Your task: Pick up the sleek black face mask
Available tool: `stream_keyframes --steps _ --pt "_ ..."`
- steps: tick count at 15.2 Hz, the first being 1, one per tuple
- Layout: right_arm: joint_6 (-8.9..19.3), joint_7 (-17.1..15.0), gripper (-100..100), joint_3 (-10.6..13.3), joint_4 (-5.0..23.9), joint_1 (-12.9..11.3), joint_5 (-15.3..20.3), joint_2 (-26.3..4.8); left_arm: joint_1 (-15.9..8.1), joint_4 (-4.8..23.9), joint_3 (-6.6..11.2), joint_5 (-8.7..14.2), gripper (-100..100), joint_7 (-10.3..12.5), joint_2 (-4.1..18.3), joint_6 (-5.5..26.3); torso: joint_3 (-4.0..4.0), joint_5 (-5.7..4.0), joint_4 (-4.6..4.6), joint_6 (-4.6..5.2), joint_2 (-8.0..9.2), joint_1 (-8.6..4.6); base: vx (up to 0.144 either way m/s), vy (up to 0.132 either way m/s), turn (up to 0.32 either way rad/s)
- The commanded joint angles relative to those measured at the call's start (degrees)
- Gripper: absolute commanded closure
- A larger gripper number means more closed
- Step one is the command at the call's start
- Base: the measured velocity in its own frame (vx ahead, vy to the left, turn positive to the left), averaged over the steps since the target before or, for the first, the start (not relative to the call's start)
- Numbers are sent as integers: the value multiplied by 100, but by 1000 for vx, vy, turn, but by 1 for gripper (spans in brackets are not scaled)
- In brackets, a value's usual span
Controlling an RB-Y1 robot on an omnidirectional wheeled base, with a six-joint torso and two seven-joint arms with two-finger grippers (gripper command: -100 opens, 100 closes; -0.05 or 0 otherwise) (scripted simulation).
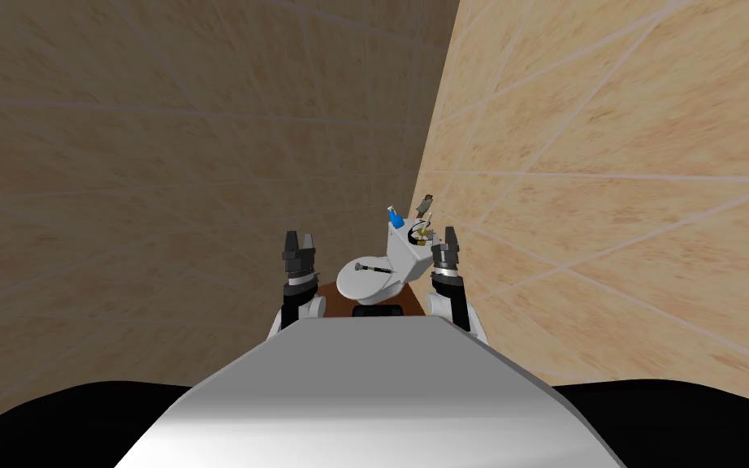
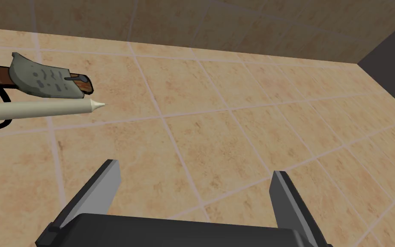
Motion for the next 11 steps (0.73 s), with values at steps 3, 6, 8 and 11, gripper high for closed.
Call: stream_keyframes --steps 3,6,8,11 --pt "19 145 -100 2 82 -66 152 -432 0 0 0 0 0 0 0 0 2 0 0 0 3 0 -11 8 6" --pt "49 356 -100 2 202 -163 369 -804 0 0 0 0 0 0 0 0 4 1 2 0 8 5 -21 17 6" --pt "70 491 -100 0 279 -225 506 -982 0 0 0 0 0 0 0 0 5 1 2 -1 9 4 -29 19 12" --pt "122 813 -100 -9 461 -372 832 -1313 -1 0 0 0 0 0 0 0 8 2 3 -1 14 7 -39 25 12"
